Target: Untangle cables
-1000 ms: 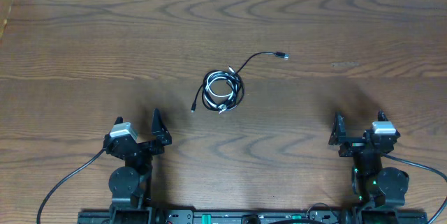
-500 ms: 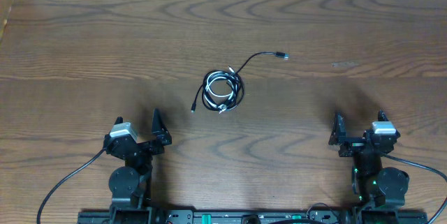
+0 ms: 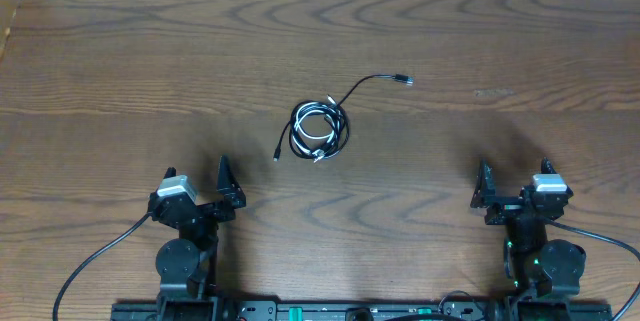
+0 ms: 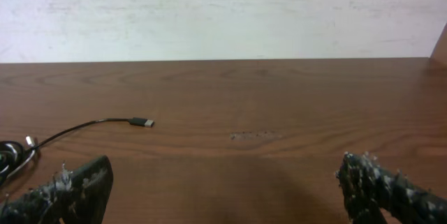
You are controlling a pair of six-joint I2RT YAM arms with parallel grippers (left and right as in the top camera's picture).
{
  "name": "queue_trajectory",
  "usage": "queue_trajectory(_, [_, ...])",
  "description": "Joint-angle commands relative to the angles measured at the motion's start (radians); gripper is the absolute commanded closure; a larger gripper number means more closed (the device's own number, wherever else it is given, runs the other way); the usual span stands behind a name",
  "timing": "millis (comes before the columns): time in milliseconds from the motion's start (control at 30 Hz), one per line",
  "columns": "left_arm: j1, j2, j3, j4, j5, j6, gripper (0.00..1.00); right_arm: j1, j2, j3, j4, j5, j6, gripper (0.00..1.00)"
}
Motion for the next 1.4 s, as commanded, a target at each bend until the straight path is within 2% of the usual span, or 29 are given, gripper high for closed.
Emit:
queue_trajectory(0, [0.004,-0.006,-0.012,-0.047,-0.035,0.013,0.02,0.008,-0.005,-0.002,-0.003,0.001,0.010,0.01])
queue_trajectory(367, [0.004,-0.006,-0.012,-0.039,-0.047,0.014,0.02,0.008,-0.005,-0.002,-0.003,0.000,0.011,0.01])
queue_trajectory(567, [0.004,-0.004,0.005,-0.029,-0.042,0.014,0.02,0.008,-0.005,-0.001,0.008,-0.151,0.010,0.01])
queue_trajectory(733, [0.004,0.043,0.081,-0.085,-0.007,0.014,0.02,0.008,-0.005,0.013,0.002,-0.194,0.010,0.01])
queue_trajectory(867, [0.004,0.140,0.182,-0.122,0.002,0.014,0.02,0.008,-0.005,0.052,-0.024,-0.266,0.011,0.01])
queue_trajectory(1100, [0.003,0.405,0.426,-0.166,0.089,0.021,0.02,0.007,0.029,0.204,-0.167,-0.267,0.010,0.01])
queue_trajectory(1300, [0.001,0.661,0.706,-0.314,0.108,0.037,0.02,0.006,0.177,0.365,-0.270,-0.261,0.010,0.01])
queue_trajectory(1367, [-0.003,0.775,0.848,-0.400,0.169,0.063,0.02,0.006,0.282,0.445,-0.295,-0.261,0.011,0.01])
